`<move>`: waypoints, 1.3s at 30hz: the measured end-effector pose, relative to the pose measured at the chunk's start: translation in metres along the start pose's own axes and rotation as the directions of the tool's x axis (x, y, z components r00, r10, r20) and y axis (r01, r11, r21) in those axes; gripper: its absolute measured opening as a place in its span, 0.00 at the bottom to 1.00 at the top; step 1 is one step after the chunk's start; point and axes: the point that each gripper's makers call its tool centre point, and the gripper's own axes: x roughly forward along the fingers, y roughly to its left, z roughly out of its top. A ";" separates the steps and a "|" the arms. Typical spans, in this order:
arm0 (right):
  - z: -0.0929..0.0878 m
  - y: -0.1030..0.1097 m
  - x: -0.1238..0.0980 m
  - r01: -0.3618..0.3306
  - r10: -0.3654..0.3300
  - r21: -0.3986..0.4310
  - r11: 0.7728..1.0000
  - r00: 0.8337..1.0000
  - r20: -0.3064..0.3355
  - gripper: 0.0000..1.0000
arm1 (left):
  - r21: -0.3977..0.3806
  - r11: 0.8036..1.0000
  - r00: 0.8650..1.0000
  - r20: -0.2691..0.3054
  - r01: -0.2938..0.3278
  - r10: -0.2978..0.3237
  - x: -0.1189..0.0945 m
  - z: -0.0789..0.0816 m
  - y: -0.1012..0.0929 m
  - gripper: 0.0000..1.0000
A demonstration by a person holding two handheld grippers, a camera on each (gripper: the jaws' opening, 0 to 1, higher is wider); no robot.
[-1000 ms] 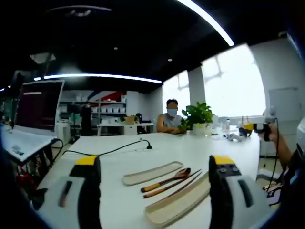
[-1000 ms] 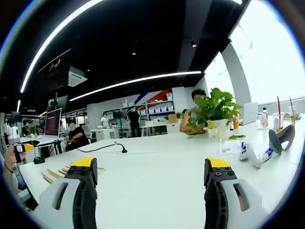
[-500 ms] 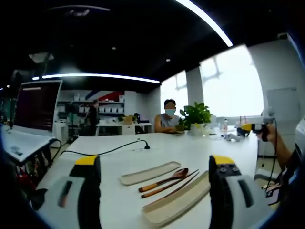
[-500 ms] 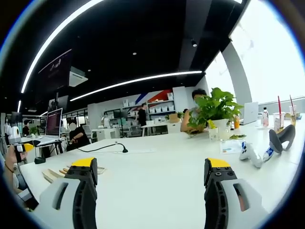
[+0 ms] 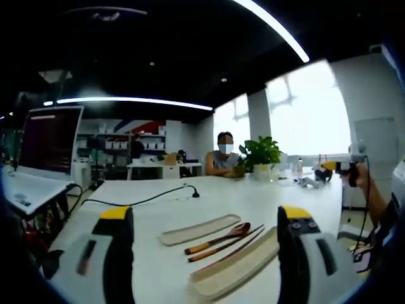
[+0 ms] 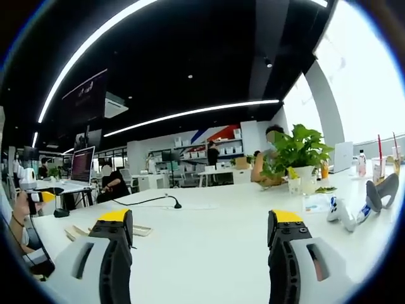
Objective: Arrange the utensils inside the cutlery case until each visible utensil rests in its matching compartment.
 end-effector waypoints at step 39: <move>0.031 0.087 0.044 -0.292 0.285 -0.154 0.944 0.956 -0.067 0.97 | -0.011 1.000 1.000 -0.012 0.000 0.000 -0.001 -0.003 0.004 1.00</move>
